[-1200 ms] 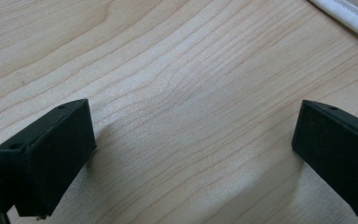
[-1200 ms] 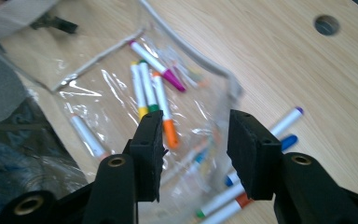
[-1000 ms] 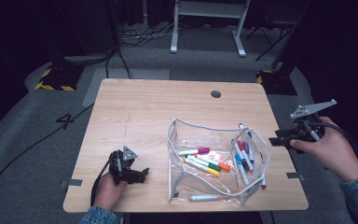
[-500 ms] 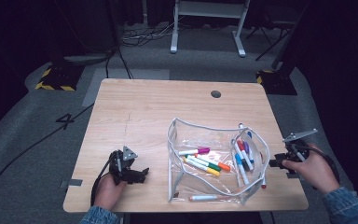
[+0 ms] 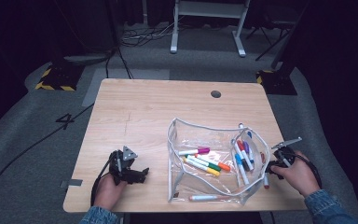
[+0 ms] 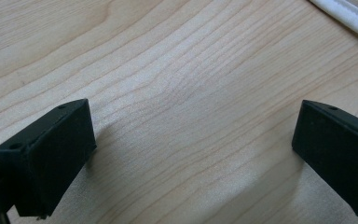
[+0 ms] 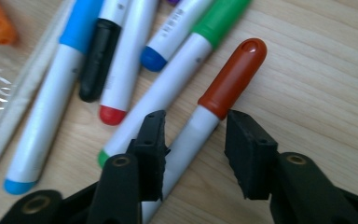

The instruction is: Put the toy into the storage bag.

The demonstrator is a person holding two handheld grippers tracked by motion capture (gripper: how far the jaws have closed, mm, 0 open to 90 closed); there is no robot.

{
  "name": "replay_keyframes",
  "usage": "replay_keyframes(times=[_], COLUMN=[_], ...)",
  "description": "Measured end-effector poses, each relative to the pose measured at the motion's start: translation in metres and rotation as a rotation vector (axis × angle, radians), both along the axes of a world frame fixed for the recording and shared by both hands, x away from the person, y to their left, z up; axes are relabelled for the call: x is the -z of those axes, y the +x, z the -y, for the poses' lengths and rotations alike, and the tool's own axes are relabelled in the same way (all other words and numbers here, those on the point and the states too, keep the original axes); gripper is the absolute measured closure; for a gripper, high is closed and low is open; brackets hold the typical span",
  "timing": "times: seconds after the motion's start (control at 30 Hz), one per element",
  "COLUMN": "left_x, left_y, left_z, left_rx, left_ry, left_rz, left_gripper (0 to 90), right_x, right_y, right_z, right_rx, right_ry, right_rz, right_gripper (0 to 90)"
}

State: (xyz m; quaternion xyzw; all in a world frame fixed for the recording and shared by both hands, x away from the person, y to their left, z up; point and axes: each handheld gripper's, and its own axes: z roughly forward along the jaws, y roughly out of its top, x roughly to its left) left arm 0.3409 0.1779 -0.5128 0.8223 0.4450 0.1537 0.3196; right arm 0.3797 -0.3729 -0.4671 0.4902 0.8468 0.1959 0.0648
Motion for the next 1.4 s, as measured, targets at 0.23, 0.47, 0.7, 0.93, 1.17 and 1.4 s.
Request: replay_keyframes(times=[0.23,0.47,0.7,0.93,1.17,1.4], left_x=[0.000,0.000,0.000,0.000,0.000,0.000], left_y=[0.000,0.000,0.000,0.000,0.000,0.000], left_z=[0.000,0.000,0.000,0.000,0.000,0.000], left_rx=[0.000,0.000,0.000,0.000,0.000,0.000], left_ry=[0.000,0.000,0.000,0.000,0.000,0.000], left_rz=[0.000,0.000,0.000,0.000,0.000,0.000], left_gripper=[0.0,0.0,0.0,0.0,0.0,0.0], right_x=[0.002,-0.008,-0.056,-0.117,-0.166,-0.205], right_y=[0.003,0.001,-0.002,-0.007,-0.014,-0.019], right_z=[0.018,0.028,0.024,0.010,-0.016,-0.061], right_rx=[0.136,0.157,0.090,0.002,-0.106,-0.259], right_ry=[-0.046,-0.009,0.047,0.069,0.048,0.060], right_rz=[-0.025,-0.031,0.036,0.106,0.167,0.201], right_gripper=[77.0,77.1,77.2,77.2,77.2,77.2])
